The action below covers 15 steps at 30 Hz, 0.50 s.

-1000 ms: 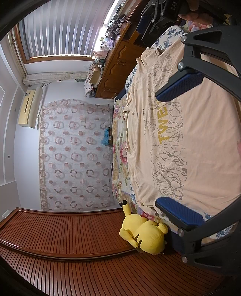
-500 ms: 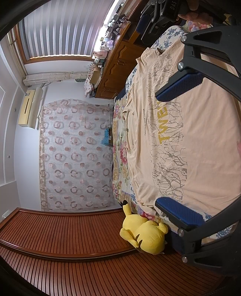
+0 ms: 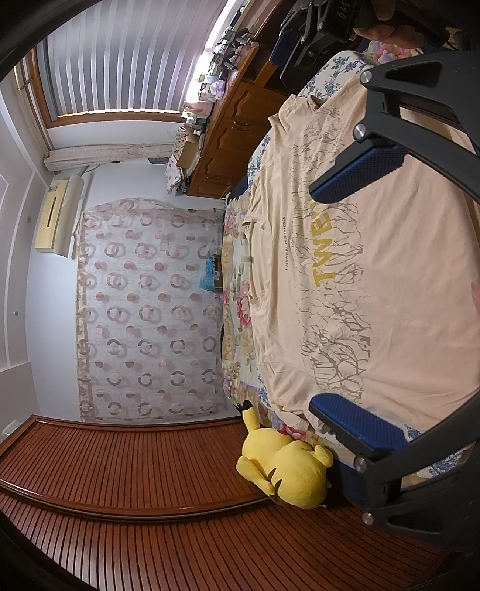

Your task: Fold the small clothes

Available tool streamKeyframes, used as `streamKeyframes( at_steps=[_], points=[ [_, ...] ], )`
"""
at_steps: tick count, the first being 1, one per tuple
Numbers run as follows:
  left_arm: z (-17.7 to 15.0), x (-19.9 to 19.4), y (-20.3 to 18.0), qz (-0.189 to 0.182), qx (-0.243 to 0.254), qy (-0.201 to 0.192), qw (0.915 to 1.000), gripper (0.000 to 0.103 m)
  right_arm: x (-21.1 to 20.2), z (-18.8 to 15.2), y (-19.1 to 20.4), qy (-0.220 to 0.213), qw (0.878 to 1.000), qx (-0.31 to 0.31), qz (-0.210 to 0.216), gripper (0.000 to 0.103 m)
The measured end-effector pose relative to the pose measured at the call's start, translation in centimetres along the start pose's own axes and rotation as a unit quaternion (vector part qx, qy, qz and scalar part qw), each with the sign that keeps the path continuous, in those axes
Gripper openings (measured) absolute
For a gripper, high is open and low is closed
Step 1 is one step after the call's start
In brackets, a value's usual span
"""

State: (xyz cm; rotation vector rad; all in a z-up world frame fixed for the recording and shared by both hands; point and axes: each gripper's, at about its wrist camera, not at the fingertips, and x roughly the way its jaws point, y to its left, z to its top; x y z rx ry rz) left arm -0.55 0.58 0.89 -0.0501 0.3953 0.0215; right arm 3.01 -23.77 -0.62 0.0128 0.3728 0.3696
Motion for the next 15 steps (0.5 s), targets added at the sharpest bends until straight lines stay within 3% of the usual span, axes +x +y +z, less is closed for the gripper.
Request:
streamKeyframes(
  at_steps=[15],
  points=[
    [-1.7, 4.3, 5.0, 0.029, -0.018, 0.041, 0.9986, 0.103, 3.5, -0.8, 0.0, 0.019, 1.000, -0.014, 0.009, 0.103]
  ],
)
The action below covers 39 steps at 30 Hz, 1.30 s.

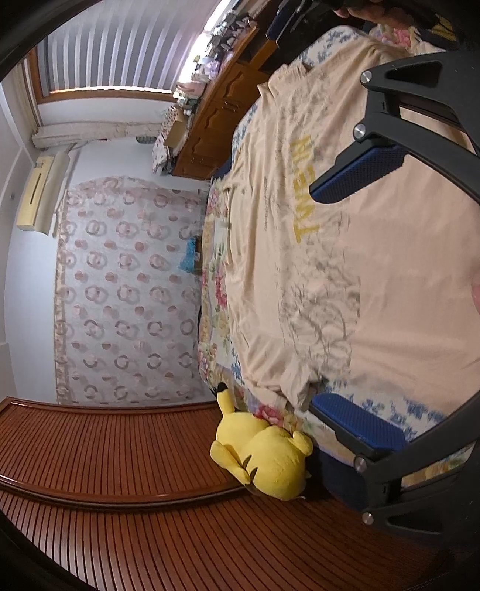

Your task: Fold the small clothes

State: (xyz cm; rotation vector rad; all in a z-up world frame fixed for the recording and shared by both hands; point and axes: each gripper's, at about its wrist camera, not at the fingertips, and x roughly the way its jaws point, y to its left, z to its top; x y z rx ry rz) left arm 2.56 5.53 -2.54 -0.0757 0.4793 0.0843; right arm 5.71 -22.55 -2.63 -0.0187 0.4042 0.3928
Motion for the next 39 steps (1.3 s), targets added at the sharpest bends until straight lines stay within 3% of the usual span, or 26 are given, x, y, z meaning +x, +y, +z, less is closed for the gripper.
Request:
streamKeyframes(
  at_steps=[9, 15, 21, 29, 34, 39],
  points=[
    [0.1, 4.2, 4.8, 0.011, -0.002, 0.040, 0.9991, 0.103, 4.3, -0.7, 1.2, 0.025, 0.999, -0.032, 0.026, 0.103],
    [0.6, 6.7, 7.3, 0.023, 0.016, 0.060, 0.9978, 0.103, 7.6, -1.3, 2.2, 0.068, 0.995, -0.043, 0.064, 0.102],
    [1.8, 9.1, 9.7, 0.002, 0.009, 0.084, 0.9964, 0.103, 10.1, -1.8, 3.5, 0.106, 0.989, -0.060, 0.089, 0.100],
    [3.8, 13.4, 13.3, -0.018, -0.006, 0.126, 0.9918, 0.076, 11.1, -2.6, 4.9, 0.135, 0.981, -0.070, 0.120, 0.094],
    [4.1, 16.8, 14.7, -0.013, -0.009, 0.161, 0.9868, 0.050, 11.6, -2.3, 5.3, 0.145, 0.978, -0.072, 0.135, 0.089],
    [3.7, 19.2, 14.9, -0.019, -0.008, 0.186, 0.9823, 0.047, 12.2, -1.6, 6.0, 0.147, 0.976, -0.073, 0.144, 0.089]
  ],
)
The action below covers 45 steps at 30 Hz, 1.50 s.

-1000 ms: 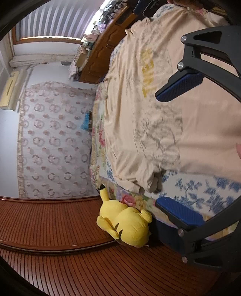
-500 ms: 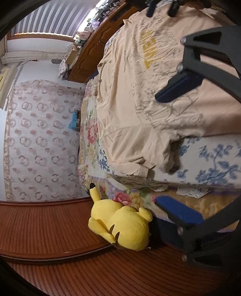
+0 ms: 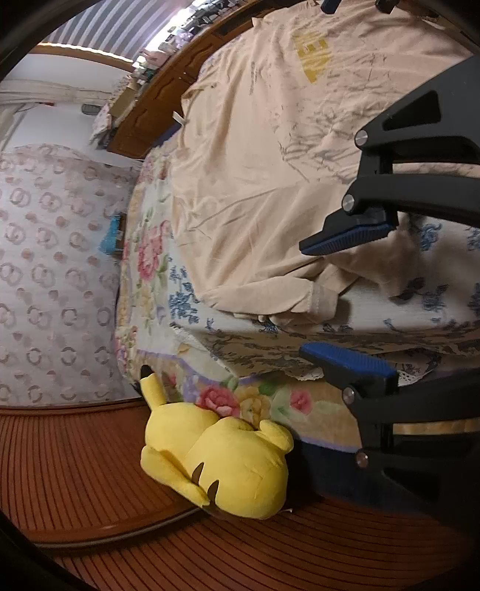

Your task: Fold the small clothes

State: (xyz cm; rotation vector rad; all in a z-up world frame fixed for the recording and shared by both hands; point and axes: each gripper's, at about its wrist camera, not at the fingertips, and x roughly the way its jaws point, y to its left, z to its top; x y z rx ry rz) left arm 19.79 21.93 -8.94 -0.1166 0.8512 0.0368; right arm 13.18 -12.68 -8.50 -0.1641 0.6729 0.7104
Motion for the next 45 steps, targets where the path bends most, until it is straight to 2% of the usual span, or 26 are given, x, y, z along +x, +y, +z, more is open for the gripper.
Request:
streamKeyframes(
  at_steps=[2, 4, 7, 10, 15, 20, 26, 29, 33, 36, 38, 45],
  points=[
    [0.2, 0.9, -0.2, 0.009, 0.008, 0.010, 0.9999, 0.042, 0.2, 0.1, 0.3, 0.001, 1.000, -0.002, 0.002, 0.089],
    [0.5, 1.3, -0.1, 0.019, 0.008, 0.015, 0.9997, 0.021, 0.3, 0.1, 0.6, 0.003, 1.000, -0.004, 0.005, 0.089],
    [1.0, 1.4, 0.1, 0.016, 0.011, 0.014, 0.9997, 0.002, 0.3, -0.2, 0.8, 0.004, 1.000, -0.010, 0.006, 0.089],
    [1.6, 0.2, -0.4, 0.015, 0.024, 0.003, 0.9996, 0.000, 0.4, -0.4, 0.8, 0.005, 1.000, -0.010, 0.005, 0.089],
    [3.6, -2.3, -2.5, -0.007, 0.044, -0.013, 0.9989, 0.000, 0.3, -0.7, 0.1, 0.001, 1.000, 0.002, 0.005, 0.089],
    [6.3, -4.2, -7.9, -0.036, 0.093, -0.016, 0.9948, 0.000, -0.3, -0.9, -0.8, -0.005, 1.000, 0.014, 0.001, 0.089],
    [9.2, -5.1, -16.1, -0.078, 0.152, -0.003, 0.9853, 0.000, -1.2, -1.2, -2.5, -0.013, 0.999, 0.036, -0.008, 0.089],
    [9.8, -5.5, -19.7, -0.082, 0.186, -0.001, 0.9791, 0.008, -1.6, -1.4, -3.3, -0.014, 0.999, 0.046, -0.012, 0.089],
    [9.6, -6.3, -21.0, -0.107, 0.196, 0.009, 0.9747, 0.027, -2.1, -1.6, -4.0, -0.015, 0.998, 0.052, -0.018, 0.089],
    [8.8, -6.3, -19.8, -0.104, 0.194, 0.016, 0.9753, 0.043, -2.1, -1.6, -4.5, -0.015, 0.998, 0.059, -0.019, 0.089],
    [7.8, -5.6, -18.4, -0.097, 0.189, 0.027, 0.9768, 0.045, -2.0, -1.6, -4.8, -0.015, 0.998, 0.064, -0.019, 0.089],
    [3.1, -2.0, -12.8, -0.081, 0.147, 0.071, 0.9833, 0.059, -1.4, -1.5, -4.5, -0.007, 0.998, 0.059, -0.020, 0.089]
  ],
)
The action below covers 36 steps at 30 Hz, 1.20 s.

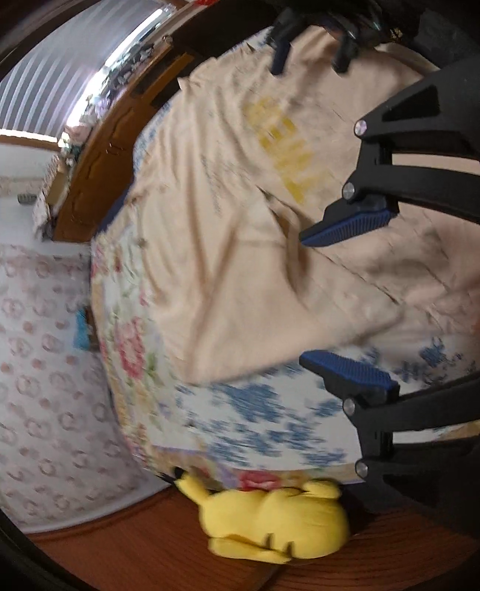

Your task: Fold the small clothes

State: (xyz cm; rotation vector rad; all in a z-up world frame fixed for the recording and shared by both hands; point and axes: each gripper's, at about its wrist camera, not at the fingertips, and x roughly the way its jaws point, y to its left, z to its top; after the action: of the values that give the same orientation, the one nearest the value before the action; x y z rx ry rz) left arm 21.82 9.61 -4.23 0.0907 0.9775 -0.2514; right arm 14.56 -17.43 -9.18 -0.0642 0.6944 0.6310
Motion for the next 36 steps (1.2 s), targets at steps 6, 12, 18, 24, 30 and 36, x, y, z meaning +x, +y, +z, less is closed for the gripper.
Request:
streamKeyframes(
  at_steps=[6, 12, 18, 24, 30, 36],
  points=[
    [-3.1, 2.1, 1.5, -0.027, -0.036, 0.019, 0.9988, 0.059, 0.6, -0.2, 0.4, 0.007, 1.000, -0.008, -0.002, 0.089],
    [-4.2, 0.7, 1.2, -0.031, -0.045, -0.040, 0.9977, 0.039, 0.7, -0.5, 0.3, 0.010, 1.000, -0.007, -0.003, 0.089],
    [-4.2, 0.8, 0.4, -0.014, -0.022, -0.029, 0.9992, 0.004, 0.8, -0.5, 0.3, 0.011, 1.000, -0.008, -0.005, 0.089],
    [-4.6, -1.9, -1.4, -0.015, -0.004, -0.072, 0.9973, 0.002, 0.9, -0.5, 0.3, 0.012, 1.000, -0.007, -0.005, 0.089],
    [-6.8, -3.3, -5.1, -0.029, 0.035, -0.060, 0.9972, 0.011, 1.1, -0.5, 0.3, 0.013, 1.000, -0.005, -0.007, 0.089],
    [-8.3, -3.3, -6.5, -0.025, 0.061, -0.046, 0.9968, 0.044, 1.1, -0.5, 0.3, 0.014, 1.000, -0.005, -0.007, 0.089]
  ],
)
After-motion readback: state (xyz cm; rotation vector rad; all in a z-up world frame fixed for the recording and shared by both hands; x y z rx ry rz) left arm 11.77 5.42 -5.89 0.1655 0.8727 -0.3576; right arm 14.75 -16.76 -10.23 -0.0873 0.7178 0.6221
